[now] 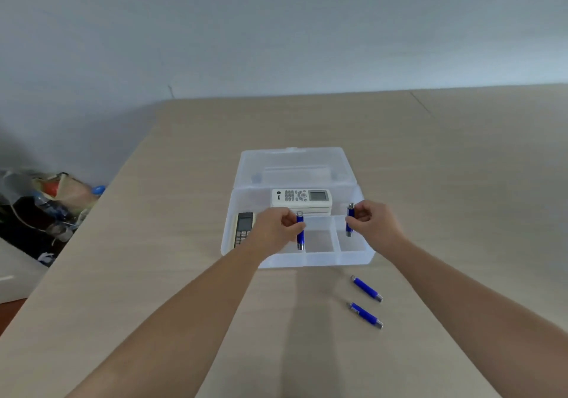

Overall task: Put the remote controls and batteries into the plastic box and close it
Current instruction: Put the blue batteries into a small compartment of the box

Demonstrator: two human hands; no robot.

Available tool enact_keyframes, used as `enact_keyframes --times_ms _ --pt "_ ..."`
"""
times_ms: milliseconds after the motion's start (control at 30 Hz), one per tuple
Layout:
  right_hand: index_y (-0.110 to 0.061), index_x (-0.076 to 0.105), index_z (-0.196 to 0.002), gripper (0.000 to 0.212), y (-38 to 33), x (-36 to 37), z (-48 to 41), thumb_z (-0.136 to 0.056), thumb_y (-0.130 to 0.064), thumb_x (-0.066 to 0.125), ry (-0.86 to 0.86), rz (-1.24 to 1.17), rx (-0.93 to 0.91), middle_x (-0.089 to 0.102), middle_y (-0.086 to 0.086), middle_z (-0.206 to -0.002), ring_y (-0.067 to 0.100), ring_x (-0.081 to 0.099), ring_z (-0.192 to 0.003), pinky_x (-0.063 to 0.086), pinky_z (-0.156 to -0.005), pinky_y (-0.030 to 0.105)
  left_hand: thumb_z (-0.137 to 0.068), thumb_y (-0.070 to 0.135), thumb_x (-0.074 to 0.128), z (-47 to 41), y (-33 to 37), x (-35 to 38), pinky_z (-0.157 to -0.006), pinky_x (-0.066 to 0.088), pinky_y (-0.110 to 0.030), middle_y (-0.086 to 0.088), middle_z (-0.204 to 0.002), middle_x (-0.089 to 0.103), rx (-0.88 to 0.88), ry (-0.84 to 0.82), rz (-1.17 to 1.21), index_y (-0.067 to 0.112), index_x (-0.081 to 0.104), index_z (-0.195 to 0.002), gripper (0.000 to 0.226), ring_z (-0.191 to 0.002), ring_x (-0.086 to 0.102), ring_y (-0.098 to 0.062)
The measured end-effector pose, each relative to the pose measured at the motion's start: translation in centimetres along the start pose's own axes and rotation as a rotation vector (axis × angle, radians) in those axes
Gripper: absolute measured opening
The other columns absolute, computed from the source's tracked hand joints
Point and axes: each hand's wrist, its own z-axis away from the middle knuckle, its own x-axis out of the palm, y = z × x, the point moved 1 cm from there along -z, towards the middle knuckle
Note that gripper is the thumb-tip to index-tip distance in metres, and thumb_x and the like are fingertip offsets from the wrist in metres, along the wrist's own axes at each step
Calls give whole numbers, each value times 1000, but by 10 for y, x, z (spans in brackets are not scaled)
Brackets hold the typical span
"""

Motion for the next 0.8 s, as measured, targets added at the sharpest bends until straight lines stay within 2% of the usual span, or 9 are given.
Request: enact_keyframes --times_ms 100,233,300,367,433,533,600,733,800 --pt "-20 52 -97 25 6 -9 -17 -82 -1 60 -63 125 -41 59 7 -68 20 48 -58 39 -49 25 -85 18 66 -11 5 14 -83 54 -34 -2 -68 69 -29 3 61 21 59 -68 18 -69 67 -18" --pt "-17 54 -105 24 30 -7 -43 -84 -6 56 -181 499 -100 55 3 -63 19 48 -48 38 -45 22 -86 18 64 -30 15 34 -69 48 -22 2 -63 65 -34 -49 25 18 60 -72 14 -67 62 -14" --pt "-15 54 -110 26 36 0 -49 -86 -7 52 -250 681 -147 53 0 -66 17 49 -52 35 -46 21 -86 18 64 -38 15 38 -67 47 -18 4 -61 64 -24 -57 16 20 59 -69 18 -62 60 -10" --pt "-15 54 -114 29 40 6 -55 -88 -8 48 -314 897 -211 60 4 -79 22 55 -67 40 -57 24 -85 18 65 -46 15 41 -62 44 -13 6 -59 64 -26 -55 -6 23 58 -66 21 -60 59 -6" --pt "-17 57 -112 28 44 13 -59 -87 -8 47 -347 1112 -265 67 3 -86 23 60 -76 39 -72 27 -85 18 65 -56 14 43 -65 46 -17 5 -62 65 -34 -57 14 23 58 -66 21 -63 62 -10" --pt "-17 56 -89 13 44 22 -63 -85 -6 51 -388 1364 -320 45 -5 -61 18 48 -64 27 -80 28 -86 15 66 -64 13 45 -72 52 -25 1 -67 66 -34 -75 49 21 60 -70 18 -64 64 -13" --pt "-18 49 -81 11 42 25 -64 -84 -10 57 -418 1454 -329 36 -4 -58 19 45 -69 29 -88 29 -86 13 66 -68 11 47 -75 54 -26 1 -68 66 -31 -86 74 18 63 -75 12 -61 64 -11" --pt "-19 45 -81 17 39 27 -62 -84 -16 61 -447 1524 -300 33 -4 -60 20 41 -80 28 -100 32 -85 13 65 -69 7 51 -60 48 -10 4 -66 64 -16 -102 47 16 64 -78 8 -58 62 -4" --pt "-20 47 -83 13 39 27 -61 -85 -17 59 -444 1526 -293 32 -3 -61 20 42 -85 26 -102 33 -84 13 66 -70 6 53 -64 50 -13 4 -65 64 -14 -102 27 20 62 -72 14 -60 63 -7"
